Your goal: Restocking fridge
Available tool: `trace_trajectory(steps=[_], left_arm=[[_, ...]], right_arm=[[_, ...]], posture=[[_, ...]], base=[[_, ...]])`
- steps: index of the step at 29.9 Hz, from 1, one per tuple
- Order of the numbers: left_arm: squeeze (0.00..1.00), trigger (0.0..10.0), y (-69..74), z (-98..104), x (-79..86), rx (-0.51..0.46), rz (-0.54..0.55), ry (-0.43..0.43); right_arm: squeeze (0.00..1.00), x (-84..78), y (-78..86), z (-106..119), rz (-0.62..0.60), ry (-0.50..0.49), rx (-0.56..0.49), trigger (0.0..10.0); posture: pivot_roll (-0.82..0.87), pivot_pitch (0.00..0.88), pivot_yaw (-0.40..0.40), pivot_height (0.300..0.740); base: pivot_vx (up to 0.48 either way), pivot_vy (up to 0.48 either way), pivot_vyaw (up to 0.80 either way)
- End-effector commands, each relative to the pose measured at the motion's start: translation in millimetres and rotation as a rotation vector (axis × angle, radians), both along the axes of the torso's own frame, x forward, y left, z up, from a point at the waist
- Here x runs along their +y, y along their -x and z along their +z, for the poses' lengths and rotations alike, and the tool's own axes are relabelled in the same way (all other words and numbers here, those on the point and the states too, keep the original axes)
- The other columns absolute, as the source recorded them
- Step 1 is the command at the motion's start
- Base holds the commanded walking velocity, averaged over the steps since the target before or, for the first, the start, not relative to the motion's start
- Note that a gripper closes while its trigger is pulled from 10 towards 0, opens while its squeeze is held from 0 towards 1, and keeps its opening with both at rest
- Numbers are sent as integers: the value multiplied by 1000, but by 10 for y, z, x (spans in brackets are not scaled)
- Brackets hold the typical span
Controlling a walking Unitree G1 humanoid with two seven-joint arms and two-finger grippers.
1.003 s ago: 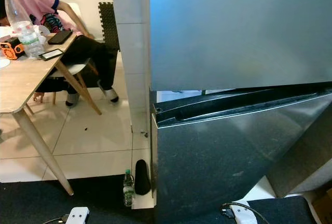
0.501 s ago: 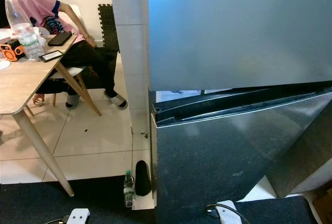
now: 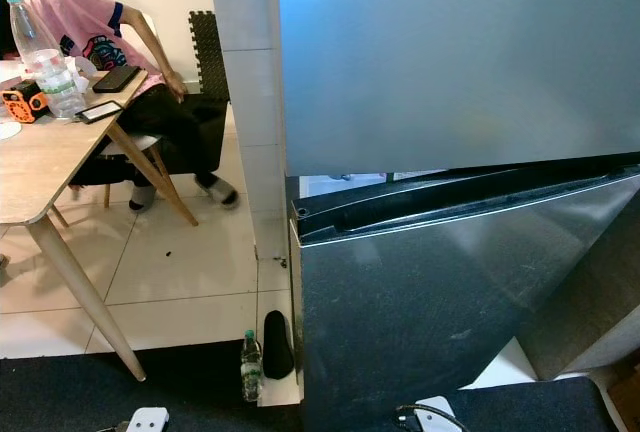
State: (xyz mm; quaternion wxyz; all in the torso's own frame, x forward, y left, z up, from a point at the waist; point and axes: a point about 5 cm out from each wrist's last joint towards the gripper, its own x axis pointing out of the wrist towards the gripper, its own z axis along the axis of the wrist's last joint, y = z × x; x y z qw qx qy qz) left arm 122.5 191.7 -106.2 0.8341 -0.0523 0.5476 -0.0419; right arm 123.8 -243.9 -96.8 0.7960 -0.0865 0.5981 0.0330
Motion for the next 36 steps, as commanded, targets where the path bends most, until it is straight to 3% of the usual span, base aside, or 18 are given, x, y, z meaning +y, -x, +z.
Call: trace_trajectory(steps=[1, 36], left_arm=[[0, 10000, 48, -5, 77, 13, 2, -24], [0, 10000, 132, -30, 67, 34, 19, -21]], right_arm=[[0, 12, 9, -7, -7, -1, 3, 10000], [0, 34, -40, -1, 29, 39, -11, 10000]], posture=[[-20, 0, 20, 740], [-33, 0, 17, 740]], base=[[0, 0, 0], [0, 0, 0]])
